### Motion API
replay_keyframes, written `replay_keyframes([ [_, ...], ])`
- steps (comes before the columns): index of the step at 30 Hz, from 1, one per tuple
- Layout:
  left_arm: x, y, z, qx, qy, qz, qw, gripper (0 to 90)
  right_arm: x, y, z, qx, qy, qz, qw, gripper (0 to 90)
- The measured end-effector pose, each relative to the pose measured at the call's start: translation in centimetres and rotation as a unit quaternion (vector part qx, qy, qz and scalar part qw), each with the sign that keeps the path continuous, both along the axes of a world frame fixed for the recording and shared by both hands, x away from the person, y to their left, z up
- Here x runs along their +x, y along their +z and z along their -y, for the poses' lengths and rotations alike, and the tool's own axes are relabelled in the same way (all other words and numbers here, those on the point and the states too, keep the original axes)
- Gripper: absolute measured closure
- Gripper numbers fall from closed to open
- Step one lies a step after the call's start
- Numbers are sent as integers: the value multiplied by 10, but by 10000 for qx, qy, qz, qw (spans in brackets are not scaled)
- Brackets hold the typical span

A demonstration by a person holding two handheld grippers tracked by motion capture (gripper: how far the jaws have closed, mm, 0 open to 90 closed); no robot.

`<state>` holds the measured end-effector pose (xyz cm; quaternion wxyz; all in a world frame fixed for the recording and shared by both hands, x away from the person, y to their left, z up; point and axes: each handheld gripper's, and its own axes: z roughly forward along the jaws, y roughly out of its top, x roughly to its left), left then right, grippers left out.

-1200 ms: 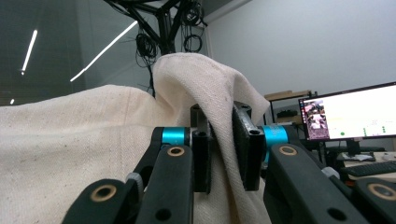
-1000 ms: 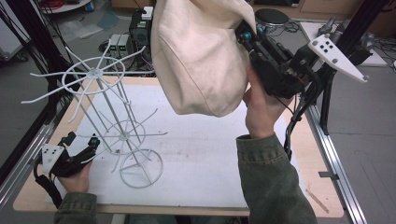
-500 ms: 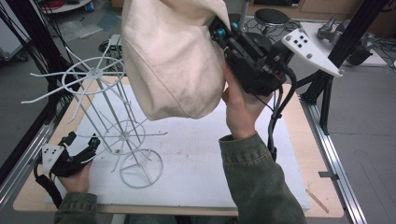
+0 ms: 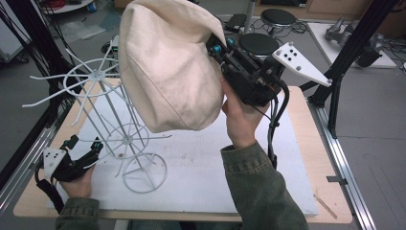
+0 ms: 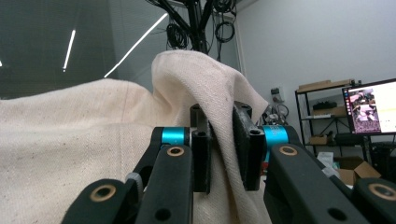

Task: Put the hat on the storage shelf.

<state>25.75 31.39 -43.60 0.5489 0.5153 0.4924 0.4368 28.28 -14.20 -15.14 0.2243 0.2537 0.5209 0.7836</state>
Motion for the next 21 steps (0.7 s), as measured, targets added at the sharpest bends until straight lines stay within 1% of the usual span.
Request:
replay_keyframes([
  [3,0,0,0,7,2,-14,10000,210,2,-4,2,-57,49,6,10000,791],
  [4,0,0,0,17,5,-17,10000,210,3,-8,3,-105,104,11,9999,789],
  [5,0,0,-1,19,10,-16,10000,210,3,-8,3,-105,104,11,9999,789],
  [6,0,0,-1,1,4,-17,10000,210,4,-13,5,-158,124,1,9998,789],
  [7,0,0,-1,1,4,-17,10000,210,4,-13,5,-158,124,1,9998,789],
  [8,0,0,0,4,6,-10,10000,210,5,-18,6,-179,150,-33,9997,788],
  [9,0,0,0,4,6,-10,10000,211,5,-18,6,-179,150,-33,9997,788],
  [11,0,0,0,-7,10,-17,10000,210,8,-24,8,-218,164,-72,9996,788],
  [15,0,0,0,-11,20,-17,10000,210,15,-38,10,-341,311,-148,9988,782],
  [19,0,0,0,-3,18,-27,10000,210,17,-44,9,-416,345,-171,9984,780],
  [20,0,0,0,4,17,-23,10000,210,18,-46,9,-447,314,-191,9983,779],
  [21,0,0,0,4,17,-23,10000,210,19,-48,9,-430,334,-212,9983,779],
])
